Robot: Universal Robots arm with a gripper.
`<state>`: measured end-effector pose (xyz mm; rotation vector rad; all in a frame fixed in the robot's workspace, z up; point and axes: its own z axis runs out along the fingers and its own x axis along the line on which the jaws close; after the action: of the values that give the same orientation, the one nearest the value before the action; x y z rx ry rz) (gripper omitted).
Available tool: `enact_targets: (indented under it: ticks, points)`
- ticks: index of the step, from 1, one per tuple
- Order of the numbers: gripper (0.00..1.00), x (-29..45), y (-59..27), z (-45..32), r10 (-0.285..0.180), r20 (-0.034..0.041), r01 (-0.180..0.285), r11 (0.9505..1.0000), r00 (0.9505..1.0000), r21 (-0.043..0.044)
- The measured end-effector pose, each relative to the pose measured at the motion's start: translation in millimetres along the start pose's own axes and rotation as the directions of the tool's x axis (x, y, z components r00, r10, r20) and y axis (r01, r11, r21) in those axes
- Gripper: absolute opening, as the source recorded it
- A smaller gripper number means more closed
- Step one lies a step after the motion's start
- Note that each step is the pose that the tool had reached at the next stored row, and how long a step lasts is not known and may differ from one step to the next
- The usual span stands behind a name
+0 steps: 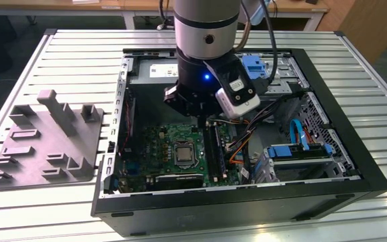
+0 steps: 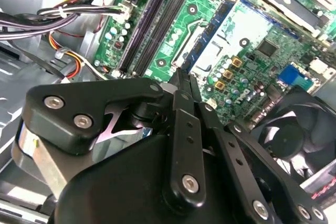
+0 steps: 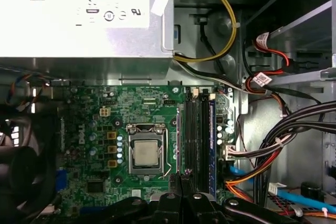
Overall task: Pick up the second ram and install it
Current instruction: 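Insert the second ram into the second slot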
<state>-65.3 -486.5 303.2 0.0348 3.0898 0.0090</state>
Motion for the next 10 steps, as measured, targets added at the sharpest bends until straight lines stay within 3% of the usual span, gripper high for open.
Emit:
enact_targets:
  ticks: [10]
  points:
    - [0.11, -3.2, 0.0, 17.0, 0.0, 0.0, 0.0, 1.0, 1.0, 0.0]
